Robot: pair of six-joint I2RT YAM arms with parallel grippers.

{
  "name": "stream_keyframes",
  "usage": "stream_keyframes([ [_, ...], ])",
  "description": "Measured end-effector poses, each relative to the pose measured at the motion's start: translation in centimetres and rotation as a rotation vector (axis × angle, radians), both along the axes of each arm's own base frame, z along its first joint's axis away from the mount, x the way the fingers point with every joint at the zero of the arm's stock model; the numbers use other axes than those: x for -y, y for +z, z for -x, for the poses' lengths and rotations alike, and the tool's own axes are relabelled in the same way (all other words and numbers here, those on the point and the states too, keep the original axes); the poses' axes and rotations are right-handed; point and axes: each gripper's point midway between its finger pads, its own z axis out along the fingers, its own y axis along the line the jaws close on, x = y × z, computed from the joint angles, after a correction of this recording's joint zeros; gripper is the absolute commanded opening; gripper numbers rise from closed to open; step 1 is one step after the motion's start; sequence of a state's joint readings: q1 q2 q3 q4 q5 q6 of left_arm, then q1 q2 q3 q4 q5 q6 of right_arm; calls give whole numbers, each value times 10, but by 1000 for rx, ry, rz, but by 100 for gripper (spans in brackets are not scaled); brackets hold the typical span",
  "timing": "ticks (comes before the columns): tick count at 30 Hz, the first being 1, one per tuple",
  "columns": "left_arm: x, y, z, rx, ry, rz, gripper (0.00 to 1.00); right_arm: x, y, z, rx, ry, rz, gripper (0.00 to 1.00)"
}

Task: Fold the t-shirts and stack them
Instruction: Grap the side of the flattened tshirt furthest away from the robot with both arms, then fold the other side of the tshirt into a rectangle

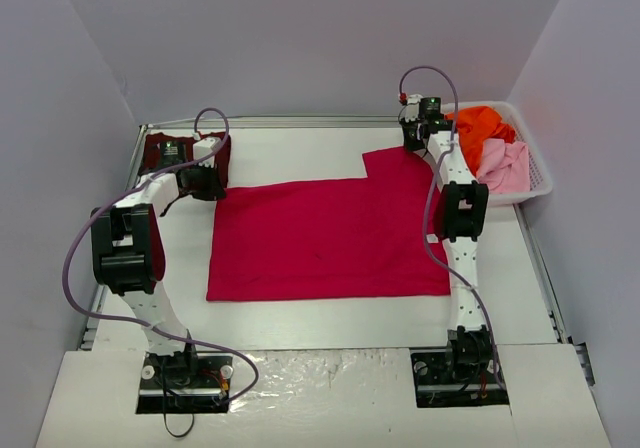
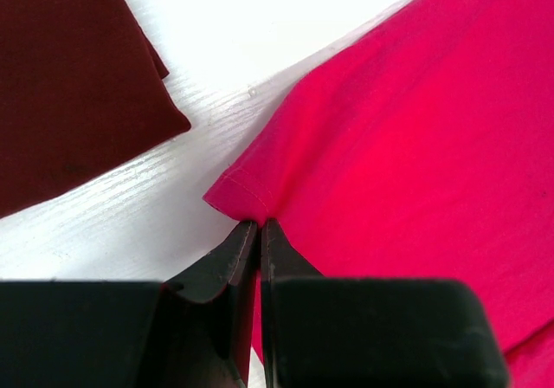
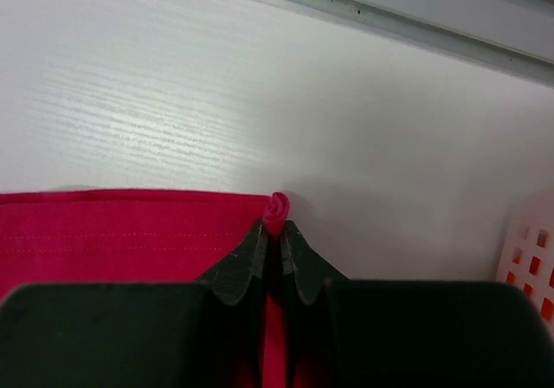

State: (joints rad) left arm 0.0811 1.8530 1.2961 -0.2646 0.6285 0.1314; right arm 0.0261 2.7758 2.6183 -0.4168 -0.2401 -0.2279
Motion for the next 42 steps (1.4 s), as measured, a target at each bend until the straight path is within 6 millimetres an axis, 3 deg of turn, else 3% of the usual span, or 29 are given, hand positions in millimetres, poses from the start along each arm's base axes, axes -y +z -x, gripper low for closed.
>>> stream_keyframes([
  [8, 0, 2, -1, 7, -13, -6, 2, -1, 12, 28, -56, 25, 11, 0],
  [17, 3, 2, 2, 4, -38, -1, 2, -9, 78, 47, 13, 78, 2, 0],
  [20, 3, 3, 3, 6, -49, -1, 2, -11, 92, 54, 25, 87, 1, 0],
  [31, 7, 4, 16, 19, -86, 1, 2, -14, 104, 114, -41, 108, 0, 0],
  [42, 16, 33, 27, 92, -134, 25, 2, -12, 146, 157, -8, 112, 2, 0],
])
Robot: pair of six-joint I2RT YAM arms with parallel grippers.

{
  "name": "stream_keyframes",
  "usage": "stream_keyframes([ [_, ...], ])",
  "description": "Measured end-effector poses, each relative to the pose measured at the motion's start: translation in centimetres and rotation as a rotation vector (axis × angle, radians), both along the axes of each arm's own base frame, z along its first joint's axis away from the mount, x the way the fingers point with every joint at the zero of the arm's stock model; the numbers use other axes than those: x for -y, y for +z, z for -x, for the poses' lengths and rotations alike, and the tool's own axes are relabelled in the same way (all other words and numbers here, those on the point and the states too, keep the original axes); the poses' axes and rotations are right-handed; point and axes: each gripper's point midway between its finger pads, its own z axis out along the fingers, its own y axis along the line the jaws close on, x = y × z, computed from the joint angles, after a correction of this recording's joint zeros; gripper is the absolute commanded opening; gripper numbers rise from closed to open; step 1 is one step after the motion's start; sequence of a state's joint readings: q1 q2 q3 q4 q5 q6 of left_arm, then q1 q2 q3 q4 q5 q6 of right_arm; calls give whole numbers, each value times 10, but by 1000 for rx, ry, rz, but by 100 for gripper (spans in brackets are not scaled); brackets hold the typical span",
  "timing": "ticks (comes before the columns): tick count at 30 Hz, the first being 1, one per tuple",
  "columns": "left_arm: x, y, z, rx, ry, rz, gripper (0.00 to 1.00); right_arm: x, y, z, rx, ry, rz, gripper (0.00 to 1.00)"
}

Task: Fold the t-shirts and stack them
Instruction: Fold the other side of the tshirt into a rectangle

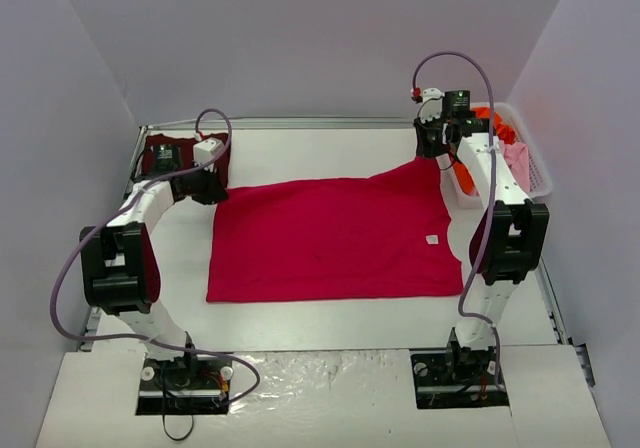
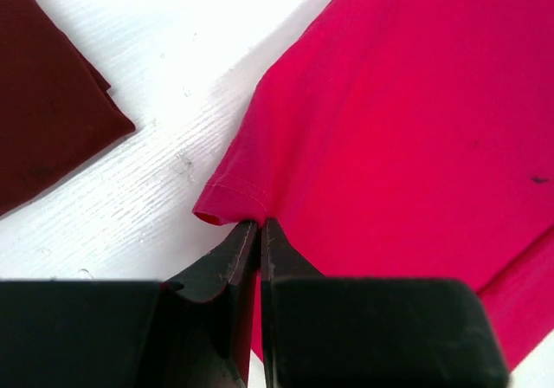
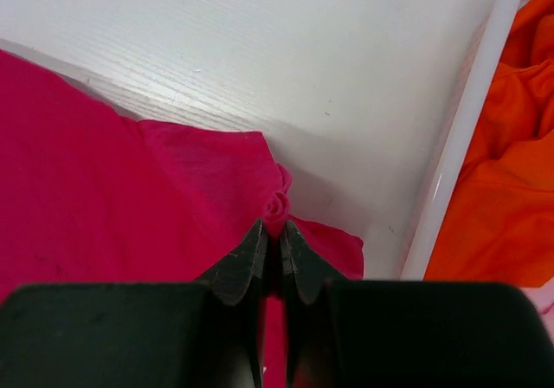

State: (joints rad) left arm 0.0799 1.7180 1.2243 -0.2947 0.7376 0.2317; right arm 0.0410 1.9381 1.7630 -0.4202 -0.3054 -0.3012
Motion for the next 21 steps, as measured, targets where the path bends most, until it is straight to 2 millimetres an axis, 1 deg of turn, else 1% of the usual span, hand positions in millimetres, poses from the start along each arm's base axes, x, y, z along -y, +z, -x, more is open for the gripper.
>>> stream_keyframes([
  [5, 1, 14, 13, 39, -22, -13, 3, 0, 14, 16, 9, 3, -2, 0],
  [9, 2, 21, 24, 66, -42, -23, 2, 0, 19, 31, 4, 10, 1, 0],
  [15, -2, 15, 42, 46, -61, -21, 2, 2, 19, 63, -31, 16, 7, 0],
  [21, -5, 5, 57, 30, -78, -32, 3, 3, 24, 88, -40, 21, 12, 0],
])
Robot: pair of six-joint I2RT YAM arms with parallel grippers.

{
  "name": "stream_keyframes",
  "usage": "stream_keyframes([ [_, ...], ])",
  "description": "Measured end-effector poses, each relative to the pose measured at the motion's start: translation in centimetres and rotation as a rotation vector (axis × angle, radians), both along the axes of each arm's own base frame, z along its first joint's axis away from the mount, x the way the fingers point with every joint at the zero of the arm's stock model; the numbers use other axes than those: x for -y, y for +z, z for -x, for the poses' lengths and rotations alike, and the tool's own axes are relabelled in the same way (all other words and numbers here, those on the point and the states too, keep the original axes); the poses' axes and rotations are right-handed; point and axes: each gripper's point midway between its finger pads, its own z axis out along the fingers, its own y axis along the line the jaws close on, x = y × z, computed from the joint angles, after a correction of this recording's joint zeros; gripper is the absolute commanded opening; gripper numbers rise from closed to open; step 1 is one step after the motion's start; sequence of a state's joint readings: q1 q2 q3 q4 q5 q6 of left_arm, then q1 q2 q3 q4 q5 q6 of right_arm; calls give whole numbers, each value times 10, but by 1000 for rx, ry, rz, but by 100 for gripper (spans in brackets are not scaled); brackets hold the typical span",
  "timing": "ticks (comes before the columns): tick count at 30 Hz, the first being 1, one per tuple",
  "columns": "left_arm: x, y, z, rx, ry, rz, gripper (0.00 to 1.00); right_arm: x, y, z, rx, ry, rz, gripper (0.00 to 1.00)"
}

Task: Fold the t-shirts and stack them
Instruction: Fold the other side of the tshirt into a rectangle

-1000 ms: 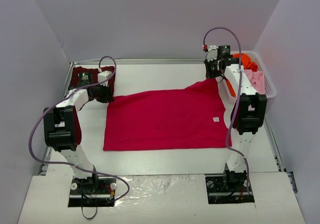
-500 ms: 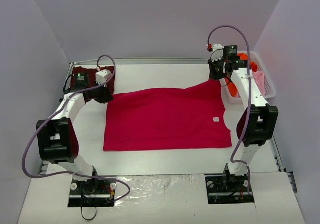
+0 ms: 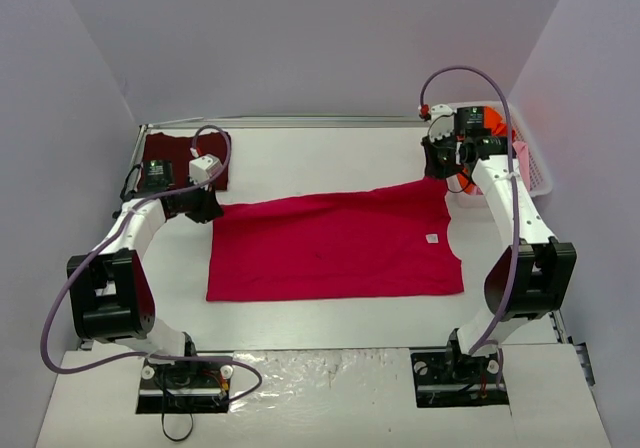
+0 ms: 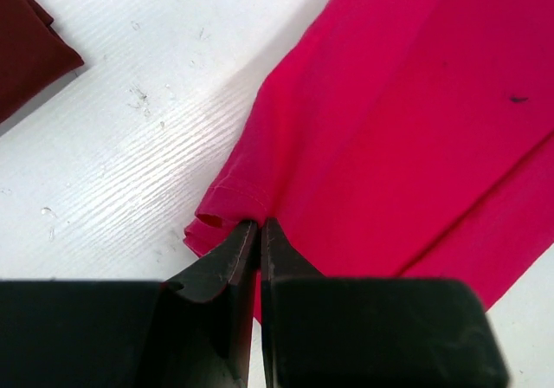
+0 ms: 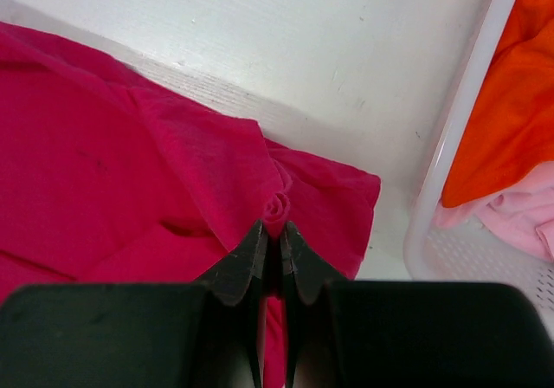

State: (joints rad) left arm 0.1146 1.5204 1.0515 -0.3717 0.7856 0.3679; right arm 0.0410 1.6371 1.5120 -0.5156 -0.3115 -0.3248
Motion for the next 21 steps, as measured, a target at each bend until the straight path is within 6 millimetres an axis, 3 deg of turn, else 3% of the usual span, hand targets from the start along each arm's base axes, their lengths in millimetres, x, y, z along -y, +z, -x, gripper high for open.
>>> stream_keyframes([
  [5, -2, 0, 6, 14, -13, -12, 2, 1, -4, 18, -22, 8, 8, 0],
  [21, -5, -11, 32, 45, -77, -76, 5, 8, -50, 58, -165, 5, 44, 0],
])
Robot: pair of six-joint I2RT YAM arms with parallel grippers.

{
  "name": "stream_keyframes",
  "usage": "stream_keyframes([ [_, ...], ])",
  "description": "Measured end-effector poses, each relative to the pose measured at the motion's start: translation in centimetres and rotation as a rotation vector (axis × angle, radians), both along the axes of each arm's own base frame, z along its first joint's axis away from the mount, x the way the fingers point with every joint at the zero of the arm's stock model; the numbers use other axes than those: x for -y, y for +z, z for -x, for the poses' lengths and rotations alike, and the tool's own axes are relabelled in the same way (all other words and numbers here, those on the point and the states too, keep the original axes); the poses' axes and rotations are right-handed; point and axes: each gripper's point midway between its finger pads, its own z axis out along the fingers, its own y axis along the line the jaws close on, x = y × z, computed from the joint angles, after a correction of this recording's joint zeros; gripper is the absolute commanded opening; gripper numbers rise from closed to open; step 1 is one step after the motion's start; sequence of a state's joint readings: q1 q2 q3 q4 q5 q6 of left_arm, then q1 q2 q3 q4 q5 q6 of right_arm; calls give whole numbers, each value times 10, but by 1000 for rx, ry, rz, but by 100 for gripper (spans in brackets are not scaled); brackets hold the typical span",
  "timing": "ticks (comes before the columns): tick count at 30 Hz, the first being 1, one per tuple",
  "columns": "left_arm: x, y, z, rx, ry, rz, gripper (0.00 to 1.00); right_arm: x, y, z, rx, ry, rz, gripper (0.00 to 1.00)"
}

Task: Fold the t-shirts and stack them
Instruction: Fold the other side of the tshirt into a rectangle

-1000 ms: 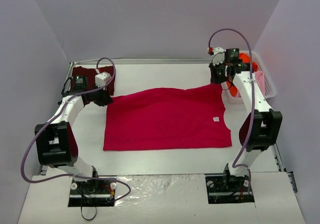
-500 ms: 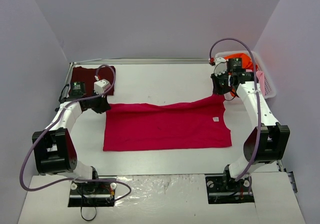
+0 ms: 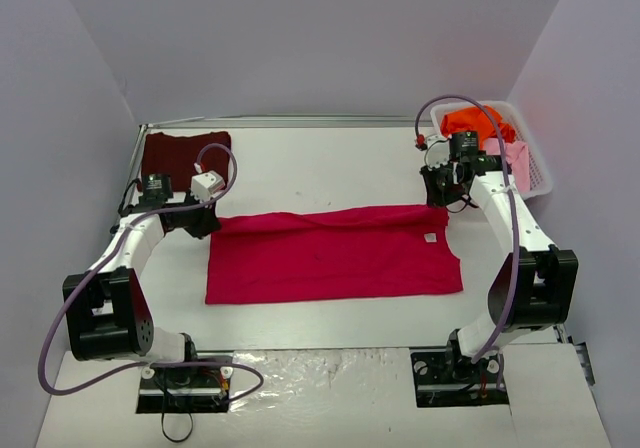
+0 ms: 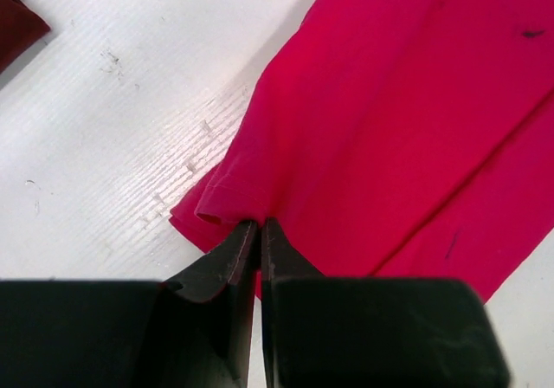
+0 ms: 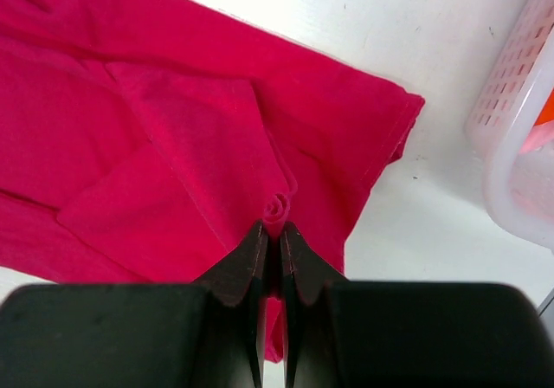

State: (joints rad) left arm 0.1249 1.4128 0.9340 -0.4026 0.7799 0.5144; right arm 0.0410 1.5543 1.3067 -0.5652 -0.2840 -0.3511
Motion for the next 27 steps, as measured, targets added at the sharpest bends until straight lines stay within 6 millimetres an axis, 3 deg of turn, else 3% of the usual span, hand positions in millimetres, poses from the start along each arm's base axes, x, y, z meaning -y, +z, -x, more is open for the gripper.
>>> stream_keyframes([
  [4, -1, -7, 6, -5, -16, -18, 20, 0, -6, 6, -16, 2, 5, 0],
  [5, -1, -8, 7, -4, -20, -23, 28, 0, -6, 7, -18, 6, 6, 0],
  [9, -3, -12, 11, 2, -36, -47, 36, -1, -12, 12, -33, 20, 13, 0],
  [19, -9, -10, 12, 21, -23, -84, 38, -16, -43, 46, -154, 120, 45, 0],
  [27, -11, -7, 7, 16, -1, -84, 39, -10, -87, 64, -302, 161, 101, 1],
])
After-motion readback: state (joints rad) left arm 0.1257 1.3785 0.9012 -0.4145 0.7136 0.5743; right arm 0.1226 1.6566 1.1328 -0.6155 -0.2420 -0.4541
